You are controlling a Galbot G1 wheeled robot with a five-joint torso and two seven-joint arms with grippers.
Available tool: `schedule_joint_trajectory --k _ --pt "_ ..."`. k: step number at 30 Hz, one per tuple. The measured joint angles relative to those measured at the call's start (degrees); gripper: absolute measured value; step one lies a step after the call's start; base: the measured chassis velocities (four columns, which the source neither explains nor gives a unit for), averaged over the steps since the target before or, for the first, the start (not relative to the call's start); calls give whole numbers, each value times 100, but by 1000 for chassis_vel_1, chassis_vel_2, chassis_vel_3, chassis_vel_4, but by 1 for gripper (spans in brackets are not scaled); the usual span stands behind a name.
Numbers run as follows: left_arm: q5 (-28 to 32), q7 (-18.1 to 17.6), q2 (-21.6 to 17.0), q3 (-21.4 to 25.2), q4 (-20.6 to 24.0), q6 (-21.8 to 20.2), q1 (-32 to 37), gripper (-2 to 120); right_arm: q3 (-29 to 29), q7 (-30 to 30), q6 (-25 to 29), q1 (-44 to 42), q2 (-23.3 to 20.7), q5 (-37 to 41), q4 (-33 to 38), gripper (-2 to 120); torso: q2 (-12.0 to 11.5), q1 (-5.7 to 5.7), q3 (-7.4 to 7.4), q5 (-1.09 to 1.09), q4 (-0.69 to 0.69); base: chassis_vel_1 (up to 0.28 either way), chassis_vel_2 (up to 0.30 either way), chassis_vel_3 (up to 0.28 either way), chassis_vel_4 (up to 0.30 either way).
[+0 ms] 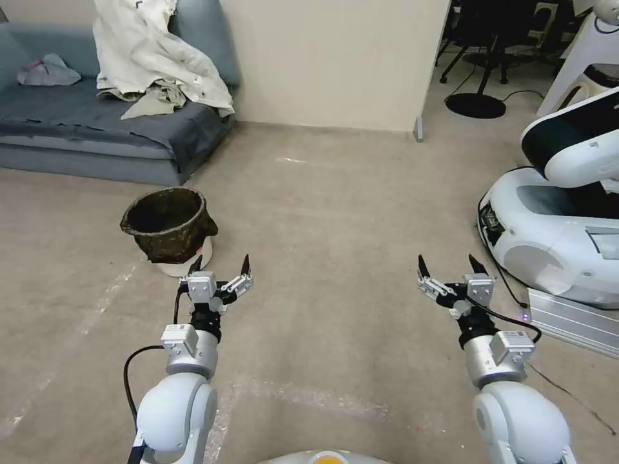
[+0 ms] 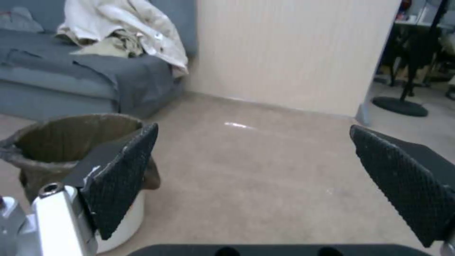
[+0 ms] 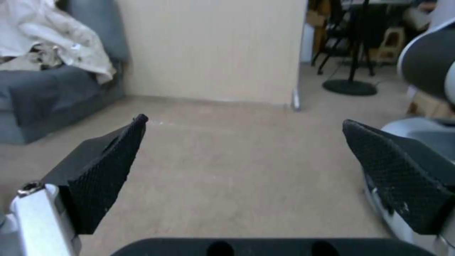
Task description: Pick up the trash can from the floor.
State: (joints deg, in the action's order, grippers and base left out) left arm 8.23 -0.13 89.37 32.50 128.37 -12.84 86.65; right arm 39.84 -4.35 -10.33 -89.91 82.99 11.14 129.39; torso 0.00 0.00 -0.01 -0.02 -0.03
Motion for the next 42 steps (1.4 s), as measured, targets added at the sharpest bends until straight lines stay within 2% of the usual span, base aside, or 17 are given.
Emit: schedule_joint_trajectory --k 1,4,13,27,42 --pt "9 -31 -44 88 56 -65 53 100 64 -88 71 -33 -60 159 -15 100 0 1 1 7 2 0 0 0 0" --pt "36 -3 -84 145 76 -54 92 100 88 -137 169 -47 -94 250 -43 100 0 0 0 1 2 0 0 0 0" --pt "121 78 -137 231 17 73 273 100 62 -195 545 -147 -127 364 -216 100 0 0 1 2 3 0 0 0 0" --pt "15 40 -84 258 57 204 463 100 10 -134 716 -137 -177 488 -325 100 0 0 1 2 2 6 8 7 6" --pt "-13 -3 -45 302 91 318 573 100 -41 -184 801 -76 -211 512 -420 100 0 0 1 2 2 89 86 79 82"
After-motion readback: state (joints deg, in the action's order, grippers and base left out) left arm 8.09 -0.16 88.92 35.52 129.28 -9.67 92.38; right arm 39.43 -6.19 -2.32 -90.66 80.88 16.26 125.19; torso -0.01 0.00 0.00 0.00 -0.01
